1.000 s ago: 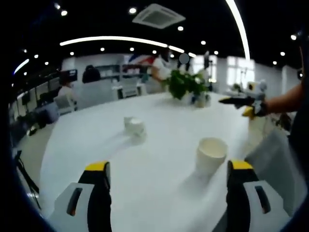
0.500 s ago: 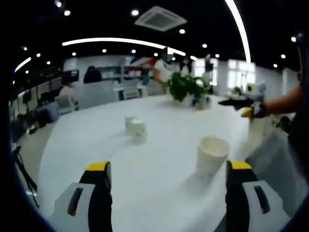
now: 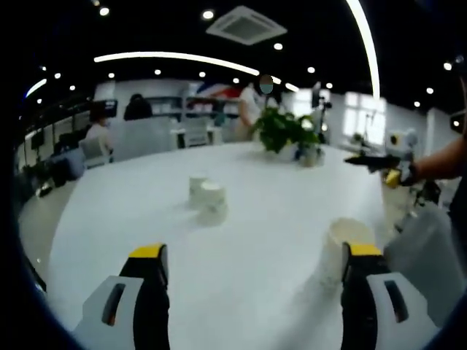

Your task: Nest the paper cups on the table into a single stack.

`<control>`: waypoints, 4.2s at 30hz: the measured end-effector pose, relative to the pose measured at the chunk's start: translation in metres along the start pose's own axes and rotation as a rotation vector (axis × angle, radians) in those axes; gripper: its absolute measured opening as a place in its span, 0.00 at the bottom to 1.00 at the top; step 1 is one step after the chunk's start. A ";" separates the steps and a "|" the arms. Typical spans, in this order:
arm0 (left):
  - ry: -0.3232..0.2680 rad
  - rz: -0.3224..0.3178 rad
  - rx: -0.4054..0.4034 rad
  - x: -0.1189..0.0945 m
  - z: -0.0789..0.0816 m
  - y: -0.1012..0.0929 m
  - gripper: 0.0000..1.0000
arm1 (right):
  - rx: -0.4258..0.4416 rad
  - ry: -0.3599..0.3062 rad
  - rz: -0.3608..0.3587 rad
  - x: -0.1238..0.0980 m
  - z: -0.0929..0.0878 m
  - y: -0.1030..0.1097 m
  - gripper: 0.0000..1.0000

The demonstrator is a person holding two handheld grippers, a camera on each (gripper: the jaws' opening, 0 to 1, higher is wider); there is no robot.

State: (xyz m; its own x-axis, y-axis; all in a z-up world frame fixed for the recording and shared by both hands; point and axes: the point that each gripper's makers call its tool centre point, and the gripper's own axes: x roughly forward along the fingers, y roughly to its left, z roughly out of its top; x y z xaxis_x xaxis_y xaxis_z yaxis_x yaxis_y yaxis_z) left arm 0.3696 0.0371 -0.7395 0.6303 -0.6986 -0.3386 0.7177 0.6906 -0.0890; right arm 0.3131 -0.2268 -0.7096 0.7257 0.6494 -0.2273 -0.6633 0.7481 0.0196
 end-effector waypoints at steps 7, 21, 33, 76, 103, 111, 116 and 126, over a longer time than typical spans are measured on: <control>-0.004 -0.028 0.028 0.028 0.006 0.011 0.91 | 0.006 0.010 -0.003 0.002 -0.001 -0.002 1.00; 0.005 -0.056 0.085 0.088 0.023 0.043 0.96 | 0.023 0.025 -0.007 0.007 -0.005 -0.011 1.00; 0.020 -0.108 0.131 0.141 0.041 0.057 0.91 | 0.034 0.028 -0.017 0.012 -0.007 -0.025 1.00; 0.082 -0.204 0.238 0.212 0.032 0.063 0.38 | 0.060 0.057 -0.026 0.016 -0.021 -0.029 1.00; 0.046 -0.294 0.234 0.179 0.088 0.054 0.37 | 0.028 0.039 -0.005 0.021 -0.006 -0.026 1.00; 0.013 -0.299 0.251 0.164 0.115 0.052 0.37 | 0.024 0.012 -0.014 0.024 0.006 -0.029 1.00; 0.002 -0.310 0.259 0.153 0.127 0.049 0.37 | 0.009 0.005 -0.002 0.027 0.012 -0.027 1.00; -0.014 -0.356 0.246 0.129 0.146 0.030 0.37 | -0.017 -0.016 0.028 0.030 0.032 -0.016 1.00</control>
State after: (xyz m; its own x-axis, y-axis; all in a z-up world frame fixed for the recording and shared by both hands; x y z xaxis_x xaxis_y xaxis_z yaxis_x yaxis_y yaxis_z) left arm 0.5158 -0.0593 -0.6490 0.3330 -0.8891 -0.3141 0.9393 0.3419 0.0283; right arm 0.3517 -0.2149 -0.6855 0.7098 0.6721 -0.2109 -0.6861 0.7275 0.0095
